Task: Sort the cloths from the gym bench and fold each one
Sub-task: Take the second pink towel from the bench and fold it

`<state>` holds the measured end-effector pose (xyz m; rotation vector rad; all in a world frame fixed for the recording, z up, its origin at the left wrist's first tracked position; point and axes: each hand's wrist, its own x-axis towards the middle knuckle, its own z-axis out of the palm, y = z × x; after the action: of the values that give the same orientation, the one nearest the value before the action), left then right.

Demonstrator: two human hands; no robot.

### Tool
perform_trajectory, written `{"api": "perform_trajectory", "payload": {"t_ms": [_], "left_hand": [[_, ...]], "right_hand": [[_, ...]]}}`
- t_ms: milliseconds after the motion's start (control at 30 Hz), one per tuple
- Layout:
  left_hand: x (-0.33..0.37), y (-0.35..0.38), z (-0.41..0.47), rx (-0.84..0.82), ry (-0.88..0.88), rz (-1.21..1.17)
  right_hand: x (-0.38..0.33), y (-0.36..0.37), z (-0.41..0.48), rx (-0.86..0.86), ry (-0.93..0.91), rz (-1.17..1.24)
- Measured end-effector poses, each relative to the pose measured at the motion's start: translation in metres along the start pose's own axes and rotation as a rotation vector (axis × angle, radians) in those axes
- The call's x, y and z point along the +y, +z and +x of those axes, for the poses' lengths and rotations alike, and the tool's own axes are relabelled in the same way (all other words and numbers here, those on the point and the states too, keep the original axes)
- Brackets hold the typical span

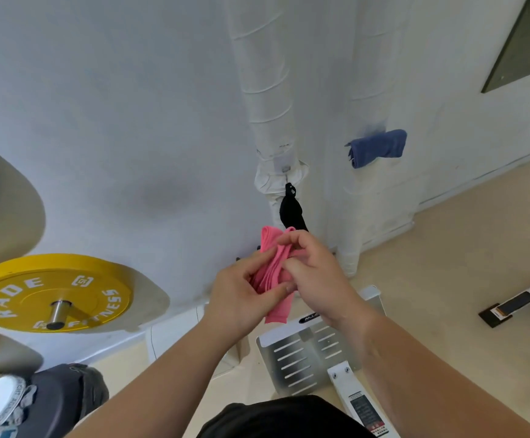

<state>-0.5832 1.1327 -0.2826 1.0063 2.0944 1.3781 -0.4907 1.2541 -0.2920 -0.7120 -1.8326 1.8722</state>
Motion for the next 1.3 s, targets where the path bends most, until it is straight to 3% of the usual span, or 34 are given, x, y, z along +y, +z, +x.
{"api": "perform_trajectory", "payload": {"t_ms": [133, 200, 300, 433, 567, 733, 933, 1133, 1300], "left_hand": [[0.003, -0.002, 0.009, 0.097, -0.040, 0.047], [0.008, -0.007, 0.014, 0.083, -0.078, -0.053], [0.019, -0.025, 0.022, -0.040, -0.106, -0.236], [0.030, -0.059, 0.038, -0.263, -0.138, -0.449], [0.030, -0.092, 0.056, -0.388, -0.160, -0.495], [0.003, -0.110, 0.059, -0.303, -0.282, -0.670], [-0.033, -0.102, 0.061, -0.131, -0.334, -0.879], [-0.031, -0.122, 0.101, 0.051, -0.139, -0.638], [-0.027, -0.143, 0.128, -0.055, 0.012, -0.420]], "right_hand": [[-0.006, -0.004, -0.002, -0.063, -0.037, 0.075], [-0.007, -0.015, -0.001, 0.003, -0.158, -0.141], [-0.013, -0.033, 0.004, -0.020, -0.284, -0.369], [-0.034, -0.042, 0.010, -0.299, -0.260, -0.263], [-0.049, -0.034, 0.020, -0.394, -0.239, -0.224], [-0.051, -0.013, 0.035, -0.199, -0.220, -0.120], [-0.050, 0.012, 0.068, -0.010, -0.198, -0.169], [-0.064, 0.034, 0.090, 0.000, -0.087, -0.198], [-0.081, 0.049, 0.104, 0.053, -0.095, -0.398]]}}
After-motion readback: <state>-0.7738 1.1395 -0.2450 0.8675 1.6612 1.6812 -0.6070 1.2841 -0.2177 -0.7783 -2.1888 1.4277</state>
